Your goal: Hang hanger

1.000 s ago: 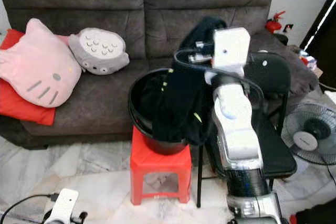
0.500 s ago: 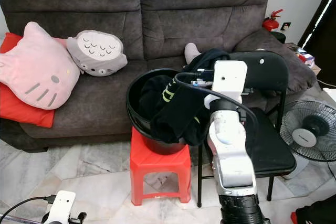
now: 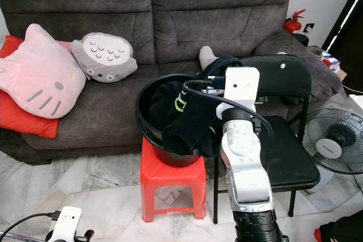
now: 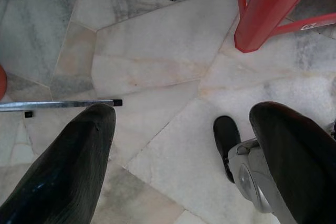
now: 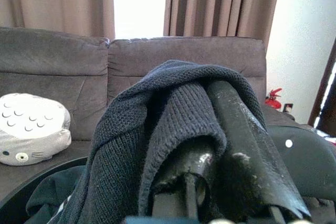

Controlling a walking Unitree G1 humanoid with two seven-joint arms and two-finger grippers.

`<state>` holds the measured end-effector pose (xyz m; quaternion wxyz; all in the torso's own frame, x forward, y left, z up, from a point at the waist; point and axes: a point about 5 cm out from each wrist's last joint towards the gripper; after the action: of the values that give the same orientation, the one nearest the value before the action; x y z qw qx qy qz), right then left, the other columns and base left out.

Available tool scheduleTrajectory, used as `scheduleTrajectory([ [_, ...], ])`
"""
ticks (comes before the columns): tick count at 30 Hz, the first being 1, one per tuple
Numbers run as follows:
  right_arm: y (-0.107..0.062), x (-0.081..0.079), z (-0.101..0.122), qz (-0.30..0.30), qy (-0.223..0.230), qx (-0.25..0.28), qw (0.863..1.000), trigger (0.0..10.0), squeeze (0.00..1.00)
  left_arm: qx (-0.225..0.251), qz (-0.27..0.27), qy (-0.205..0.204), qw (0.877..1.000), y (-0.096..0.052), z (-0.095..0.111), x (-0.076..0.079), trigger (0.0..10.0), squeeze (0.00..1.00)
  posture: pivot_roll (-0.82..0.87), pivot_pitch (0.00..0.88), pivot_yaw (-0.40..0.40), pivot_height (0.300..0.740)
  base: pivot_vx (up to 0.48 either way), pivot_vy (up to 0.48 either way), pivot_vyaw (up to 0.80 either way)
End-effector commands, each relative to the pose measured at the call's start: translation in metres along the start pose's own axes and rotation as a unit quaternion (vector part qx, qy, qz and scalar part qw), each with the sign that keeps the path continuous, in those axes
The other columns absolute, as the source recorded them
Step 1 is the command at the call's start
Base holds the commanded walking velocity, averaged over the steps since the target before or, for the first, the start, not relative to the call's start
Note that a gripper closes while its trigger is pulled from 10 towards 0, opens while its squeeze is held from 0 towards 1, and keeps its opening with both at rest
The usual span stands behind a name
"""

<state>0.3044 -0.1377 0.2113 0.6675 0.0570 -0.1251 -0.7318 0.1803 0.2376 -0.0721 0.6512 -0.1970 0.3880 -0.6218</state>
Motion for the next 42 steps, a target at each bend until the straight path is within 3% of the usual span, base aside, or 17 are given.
scheduleTrajectory([
  [1,0.0031,-0.0026,0.0111,0.003,0.003,0.018,1.000,10.0,0.00,-0.007,0.001,-0.005,1.000,-0.0011,-0.0041,-0.0025,10.0,0.00,-0.03,0.000,0.007,0.740,-0.240,0.000,0.00],
  [42,0.0074,-0.0080,0.0144,0.019,0.003,0.024,1.000,10.0,0.00,-0.005,-0.001,-0.005,1.000,-0.0014,-0.0045,-0.0014,10.0,0.00,-0.03,0.000,0.005,0.740,-0.306,0.000,0.00],
])
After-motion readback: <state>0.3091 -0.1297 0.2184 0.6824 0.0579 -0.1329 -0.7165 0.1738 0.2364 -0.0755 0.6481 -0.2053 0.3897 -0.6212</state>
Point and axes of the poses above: a point about 5 cm out from each wrist's last joint towards the gripper, its own y axis pointing out of the wrist towards the gripper, its own z axis along the axis of the wrist's last joint, x = y × z, and after that the axes turned 2 degrees about y, right-handed
